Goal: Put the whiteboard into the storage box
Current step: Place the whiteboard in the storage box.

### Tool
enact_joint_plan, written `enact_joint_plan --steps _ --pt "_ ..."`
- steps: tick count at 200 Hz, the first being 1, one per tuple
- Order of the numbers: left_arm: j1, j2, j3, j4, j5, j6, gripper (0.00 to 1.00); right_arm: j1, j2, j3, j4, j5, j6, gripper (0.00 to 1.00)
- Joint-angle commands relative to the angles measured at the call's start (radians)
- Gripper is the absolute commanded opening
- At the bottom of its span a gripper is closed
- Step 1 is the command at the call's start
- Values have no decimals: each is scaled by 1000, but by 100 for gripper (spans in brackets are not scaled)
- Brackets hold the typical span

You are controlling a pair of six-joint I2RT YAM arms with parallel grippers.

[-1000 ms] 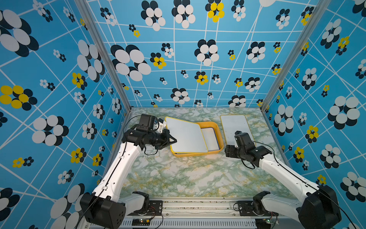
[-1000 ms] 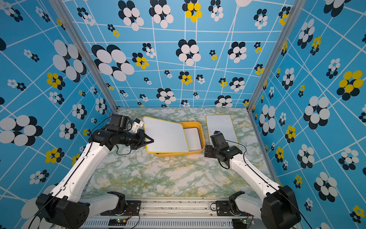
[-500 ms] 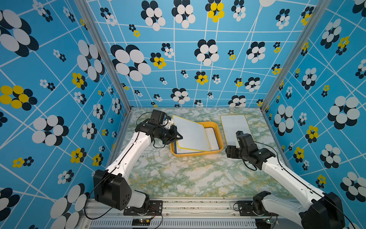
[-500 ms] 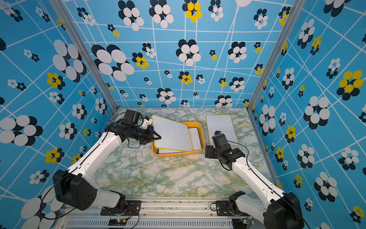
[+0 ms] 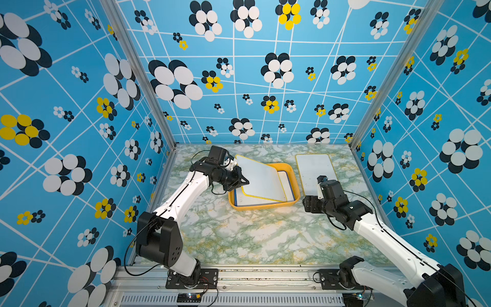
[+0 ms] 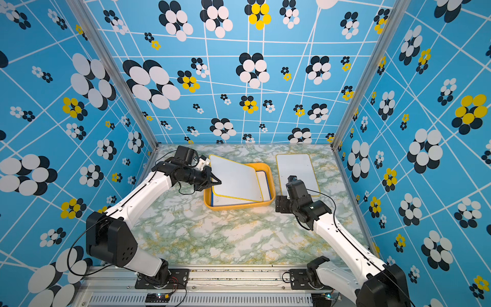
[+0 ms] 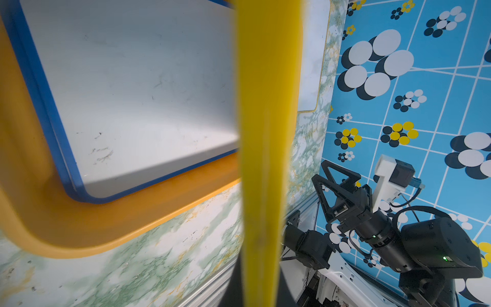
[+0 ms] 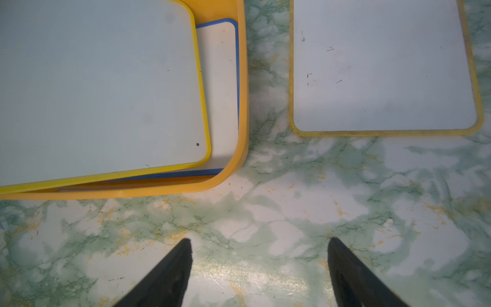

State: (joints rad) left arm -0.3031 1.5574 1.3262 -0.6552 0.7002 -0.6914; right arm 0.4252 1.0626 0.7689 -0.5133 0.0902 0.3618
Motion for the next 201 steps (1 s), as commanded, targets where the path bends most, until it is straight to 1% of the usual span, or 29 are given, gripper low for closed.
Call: enact_joint_plan --steps 1,49,71,103,133,185,201 --pt "-6 21 39 49 22 11 0 6 8 -4 19 -27 -4 83" --pt "-10 60 31 47 25 18 0 6 19 9 31 -42 2 83" --pt "-10 78 35 19 0 35 0 6 16 10 32 -56 8 83" --pt "-13 112 40 -59 -77 74 0 6 12 9 30 -68 15 83" --pt "-19 149 60 -168 -215 119 0 6 7 12 28 -75 17 83" --pt "-37 218 85 -235 -318 129 0 5 4 3 31 -80 18 83" --pt "-38 228 84 -236 -329 124 0 6 2 3 29 -81 19 83"
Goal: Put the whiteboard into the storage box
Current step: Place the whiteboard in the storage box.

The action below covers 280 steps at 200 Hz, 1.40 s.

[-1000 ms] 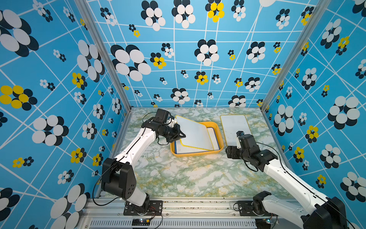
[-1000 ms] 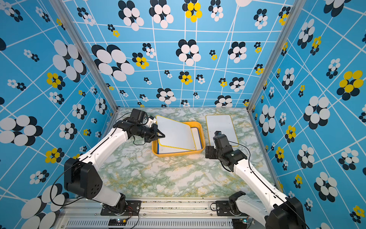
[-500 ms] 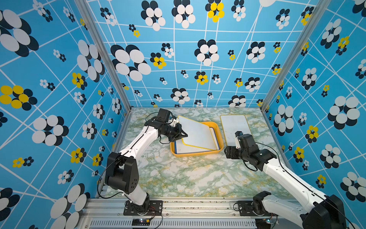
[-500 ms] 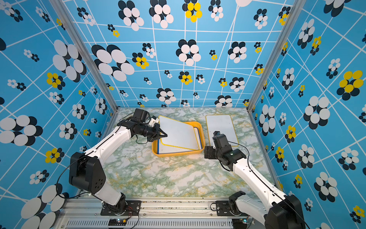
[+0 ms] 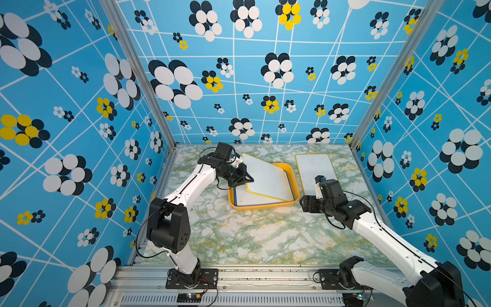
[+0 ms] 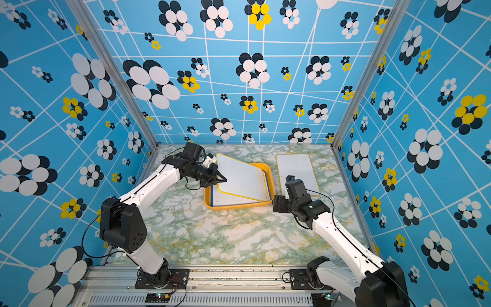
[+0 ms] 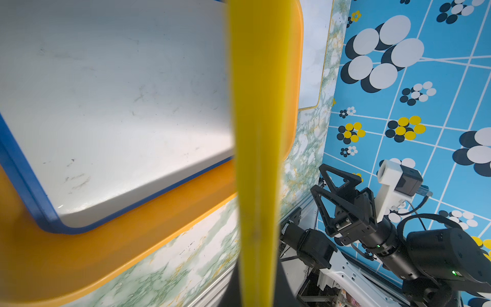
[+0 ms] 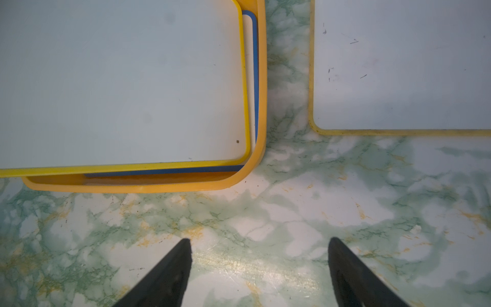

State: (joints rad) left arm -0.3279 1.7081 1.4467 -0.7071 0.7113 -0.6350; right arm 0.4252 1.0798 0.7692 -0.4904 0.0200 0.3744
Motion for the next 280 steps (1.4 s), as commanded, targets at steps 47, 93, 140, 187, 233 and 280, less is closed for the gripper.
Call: enact_joint_plan --steps 47,93,140,187,233,280 --pt "-10 87 -52 -207 -388 65 0 6 -23 2 3 -13 5 83" --pt "8 84 -100 -219 -430 61 0 6 -29 1 2 -20 12 83" --pt "45 67 -149 -203 -441 61 1 6 -41 -1 -4 -29 32 84" --pt "71 85 -181 -144 -397 111 1 6 -61 -6 -9 -31 42 83" --pt "106 139 -152 -163 -430 158 2 6 -68 -5 -22 -39 48 84" --pt "107 160 -219 -127 -448 124 12 5 -63 -15 -5 -49 72 84"
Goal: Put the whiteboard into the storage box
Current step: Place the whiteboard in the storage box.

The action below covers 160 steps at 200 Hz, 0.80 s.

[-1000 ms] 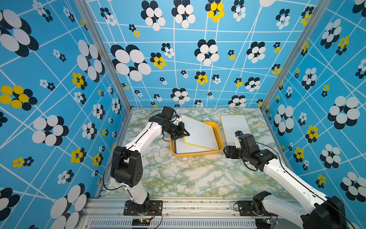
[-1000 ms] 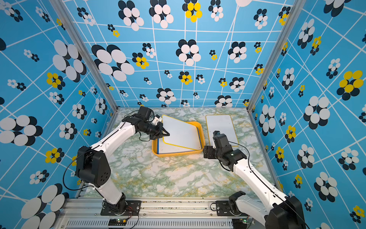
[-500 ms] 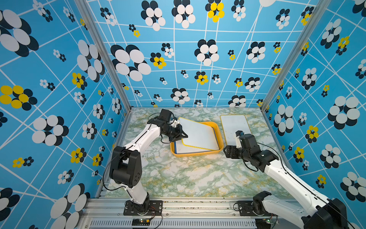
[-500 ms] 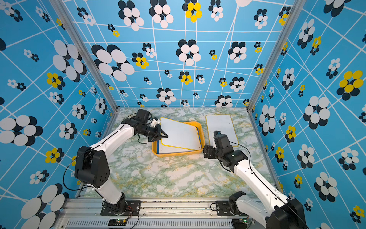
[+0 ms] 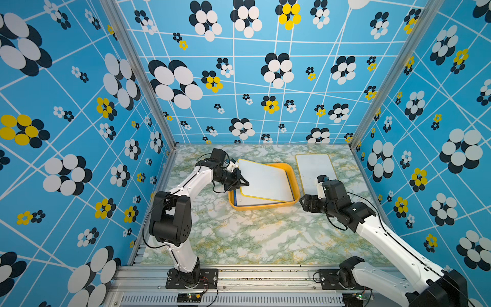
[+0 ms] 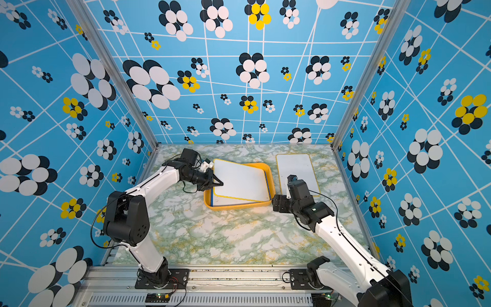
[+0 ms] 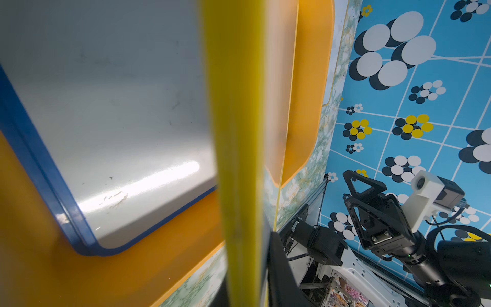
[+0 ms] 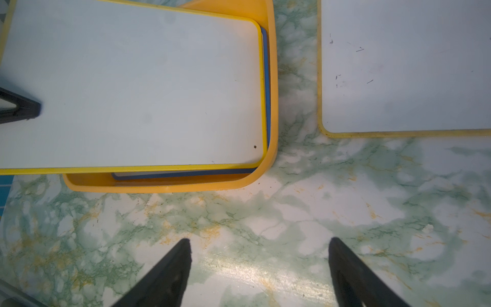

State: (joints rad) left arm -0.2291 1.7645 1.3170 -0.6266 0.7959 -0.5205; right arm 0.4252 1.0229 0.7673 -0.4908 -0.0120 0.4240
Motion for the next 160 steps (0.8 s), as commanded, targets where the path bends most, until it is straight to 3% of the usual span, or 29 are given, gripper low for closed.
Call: enact_joint_plan --steps 1,60,124,160 --pt "8 104 -89 -208 -534 8 12 5 -6 -13 -4 -17 23 84" --pt "11 152 -66 -227 -585 -9 22 5 -3 -7 -9 -18 24 84" --pt "3 155 -57 -234 -636 -22 24 6 -7 -5 -25 -12 21 84" --pt "4 159 -46 -260 -664 -24 30 6 0 -3 -24 -16 21 84"
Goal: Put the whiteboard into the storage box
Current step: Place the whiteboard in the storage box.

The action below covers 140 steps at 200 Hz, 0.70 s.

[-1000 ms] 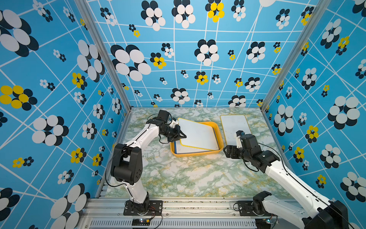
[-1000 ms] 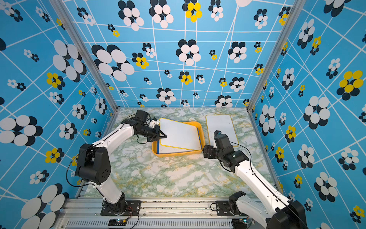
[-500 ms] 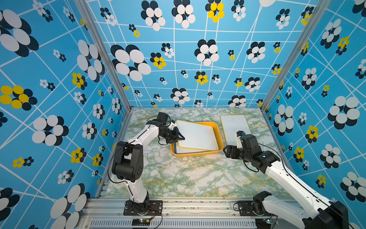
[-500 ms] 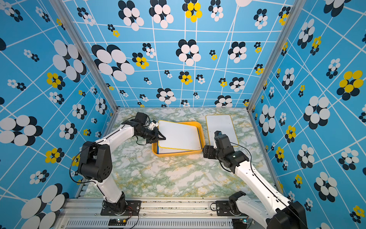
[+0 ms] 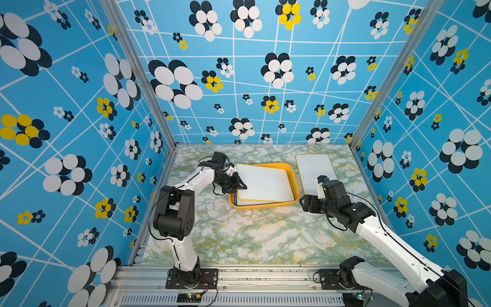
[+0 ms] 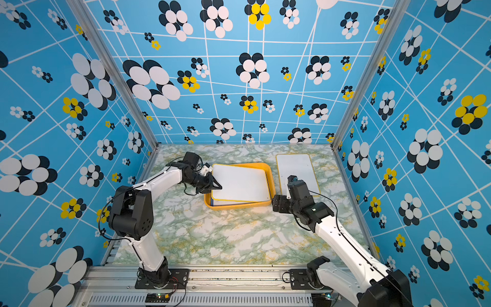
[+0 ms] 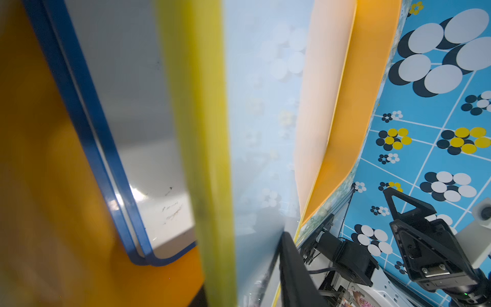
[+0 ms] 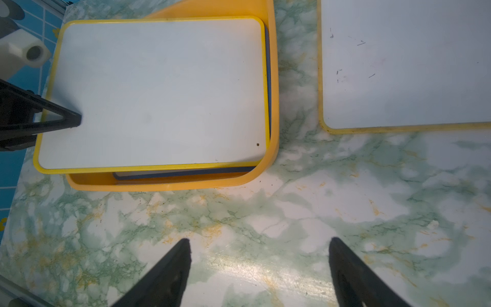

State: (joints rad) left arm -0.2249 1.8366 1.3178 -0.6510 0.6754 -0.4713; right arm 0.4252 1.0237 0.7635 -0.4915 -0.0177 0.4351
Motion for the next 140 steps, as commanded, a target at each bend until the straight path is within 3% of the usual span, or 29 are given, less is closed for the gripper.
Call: enact_joint_plan --steps 1,54,140 --pt "0 87 -46 -236 -543 -73 30 6 -1 0 -24 -10 10 84" --pt "9 110 -36 -245 -572 -79 36 5 -5 8 -45 -5 8 84" --pt "5 115 -50 -236 -588 -82 36 6 -4 0 -46 -5 14 84"
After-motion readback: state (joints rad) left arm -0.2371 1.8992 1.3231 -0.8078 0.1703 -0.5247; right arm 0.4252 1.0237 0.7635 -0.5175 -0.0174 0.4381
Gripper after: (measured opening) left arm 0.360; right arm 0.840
